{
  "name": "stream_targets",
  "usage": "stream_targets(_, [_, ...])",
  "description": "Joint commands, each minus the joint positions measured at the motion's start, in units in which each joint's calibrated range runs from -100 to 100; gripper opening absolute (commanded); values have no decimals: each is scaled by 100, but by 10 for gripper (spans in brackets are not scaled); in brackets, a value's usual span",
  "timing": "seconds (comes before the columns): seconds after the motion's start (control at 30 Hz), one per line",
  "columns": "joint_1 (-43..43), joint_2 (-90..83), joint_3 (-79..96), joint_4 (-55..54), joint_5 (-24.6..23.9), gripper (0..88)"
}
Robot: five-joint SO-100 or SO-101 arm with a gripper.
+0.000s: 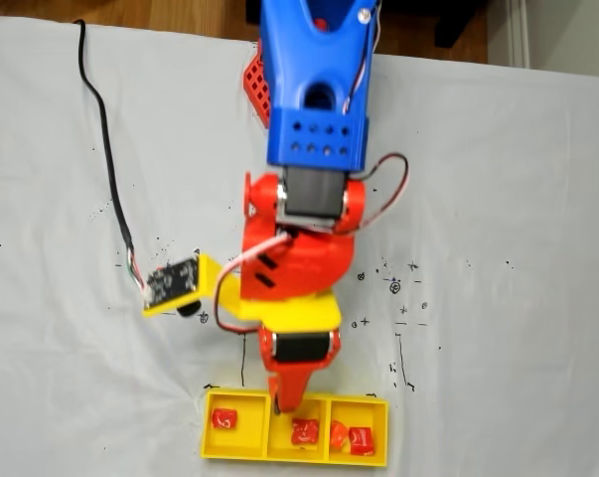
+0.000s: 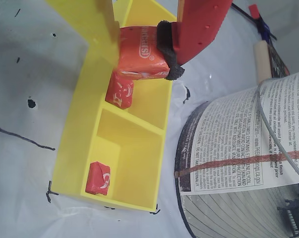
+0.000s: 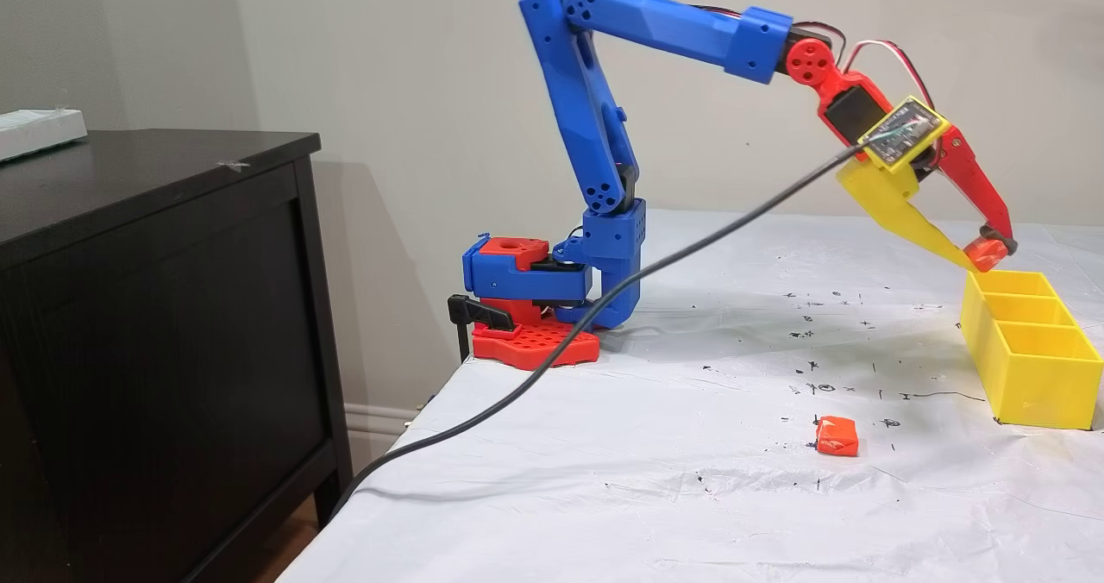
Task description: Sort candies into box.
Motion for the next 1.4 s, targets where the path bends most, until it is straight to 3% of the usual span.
stream_targets(0.0, [-66, 157, -950, -10, -137, 2])
stream_targets(0.73, [-238, 801, -986, -338, -244, 13])
stream_targets(0.87, [-220, 827, -1050, -264, -234, 126])
stream_targets(1.07, [-211, 878, -1123, -191, -249, 208])
stream_targets(1.27, [-193, 844, -1132, -133, -244, 230])
stream_targets(1.37, [-120, 623, -1132, 80, -230, 178])
